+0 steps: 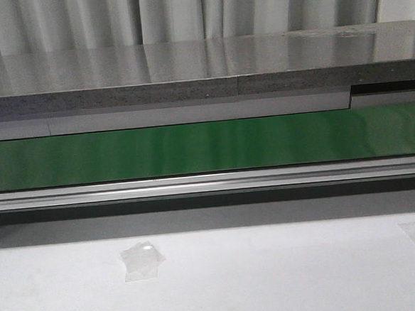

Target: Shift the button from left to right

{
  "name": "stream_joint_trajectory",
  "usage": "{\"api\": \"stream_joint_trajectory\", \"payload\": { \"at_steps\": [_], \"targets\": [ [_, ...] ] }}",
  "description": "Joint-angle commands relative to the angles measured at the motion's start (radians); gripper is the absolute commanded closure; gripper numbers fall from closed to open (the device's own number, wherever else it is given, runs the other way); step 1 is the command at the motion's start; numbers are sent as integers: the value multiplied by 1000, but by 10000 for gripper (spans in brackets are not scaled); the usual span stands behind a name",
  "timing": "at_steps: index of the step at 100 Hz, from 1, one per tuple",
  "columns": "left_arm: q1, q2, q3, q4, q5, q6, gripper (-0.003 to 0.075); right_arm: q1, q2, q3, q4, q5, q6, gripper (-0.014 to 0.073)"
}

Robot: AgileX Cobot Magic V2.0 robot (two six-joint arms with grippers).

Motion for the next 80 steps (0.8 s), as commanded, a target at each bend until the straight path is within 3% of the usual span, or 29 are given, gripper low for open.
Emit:
{"api": "stream_joint_trajectory", "payload": {
  "at_steps": [1,34,63,80],
  "targets": [
    [-7,5,-29,-10,-80,-1,740,15,-105,57,12,-113,-12,174],
    [-7,5,-29,-10,-80,-1,740,94,-472,382,29,-136,-12,176],
    [-7,5,-29,-10,-80,-1,740,96,-778,479,38,-42,-12,183],
    [-7,5,-29,-10,-80,-1,740,96,-844,479,38,-4,-12,332]
  ]
}}
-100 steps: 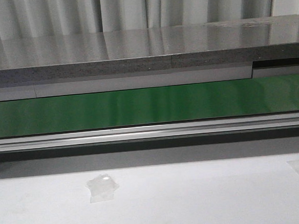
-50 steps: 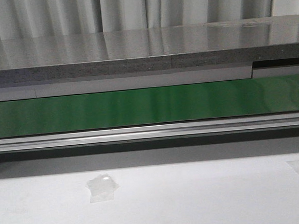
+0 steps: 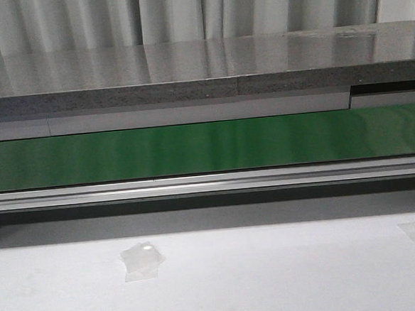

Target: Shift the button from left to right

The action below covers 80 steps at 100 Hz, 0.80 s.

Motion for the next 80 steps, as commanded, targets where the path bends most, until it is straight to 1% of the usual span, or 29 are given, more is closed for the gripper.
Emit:
{"api": "stream_joint_trajectory", "payload": {
  "at_steps": [1,13,14,15,22,24,28,80],
  "targets": [
    [-7,5,-29,-10,-80,-1,740,3,-7,-22,14,-47,-9,342],
    [-7,5,-29,-10,-80,-1,740,3,-7,-22,14,-45,-9,512],
    [-7,5,-29,-10,-80,-1,740,3,-7,-22,14,-45,-9,543],
    [-7,5,-29,-10,-80,-1,740,3,-7,-22,14,-45,-9,543],
    [-7,5,-29,-10,-80,-1,740,3,-7,-22,14,-45,-9,649],
    [-7,5,-29,-10,-80,-1,740,3,-7,-22,14,-45,-9,666],
    [-7,5,-29,-10,-80,-1,740,3,-7,-22,14,-44,-8,655],
    [-7,5,-29,-10,-80,-1,740,3,-7,-22,14,-44,-8,659]
  ]
}}
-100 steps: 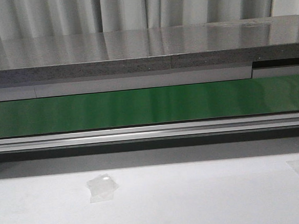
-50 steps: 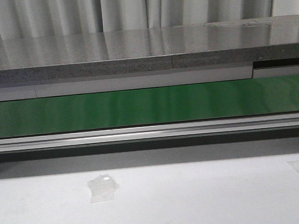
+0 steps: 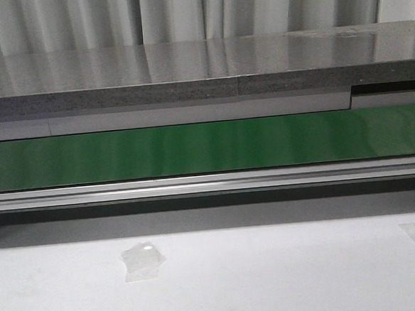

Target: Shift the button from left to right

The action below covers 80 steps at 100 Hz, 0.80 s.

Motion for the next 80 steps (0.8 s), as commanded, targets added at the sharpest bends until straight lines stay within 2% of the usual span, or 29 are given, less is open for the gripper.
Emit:
{"api": "stream_joint_trajectory", "payload": {
  "at_steps": [1,24,36,50,63,80],
  "targets": [
    [-7,5,-29,-10,-80,-1,740,3,9,-23,14,-71,-8,659],
    [-7,5,-29,-10,-80,-1,740,3,9,-13,14,-88,-8,659],
    [-7,5,-29,-10,-80,-1,740,3,-4,39,-1,-200,3,659],
    [-7,5,-29,-10,-80,-1,740,3,-61,152,-95,-341,131,659],
    [-7,5,-29,-10,-80,-1,740,3,-138,260,-185,-413,269,659],
    [-7,5,-29,-10,-80,-1,740,3,-222,378,-190,-457,293,659]
  ]
}}
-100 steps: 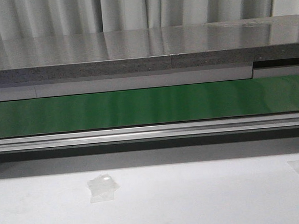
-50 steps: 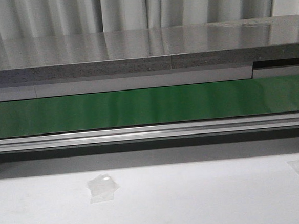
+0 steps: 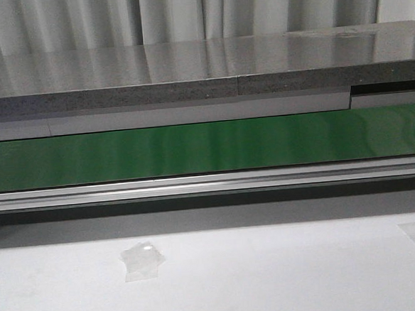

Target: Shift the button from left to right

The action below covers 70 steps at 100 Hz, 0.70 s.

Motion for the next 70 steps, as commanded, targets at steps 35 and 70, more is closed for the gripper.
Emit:
{"api": "stream_joint_trajectory", "payload": {
  "at_steps": [35,70],
  "targets": [
    [-7,5,-29,-10,-77,-1,740,3,-93,109,-16,-169,20,659],
    [-7,5,-29,-10,-77,-1,740,3,-93,109,-15,-168,20,659]
  ]
}}
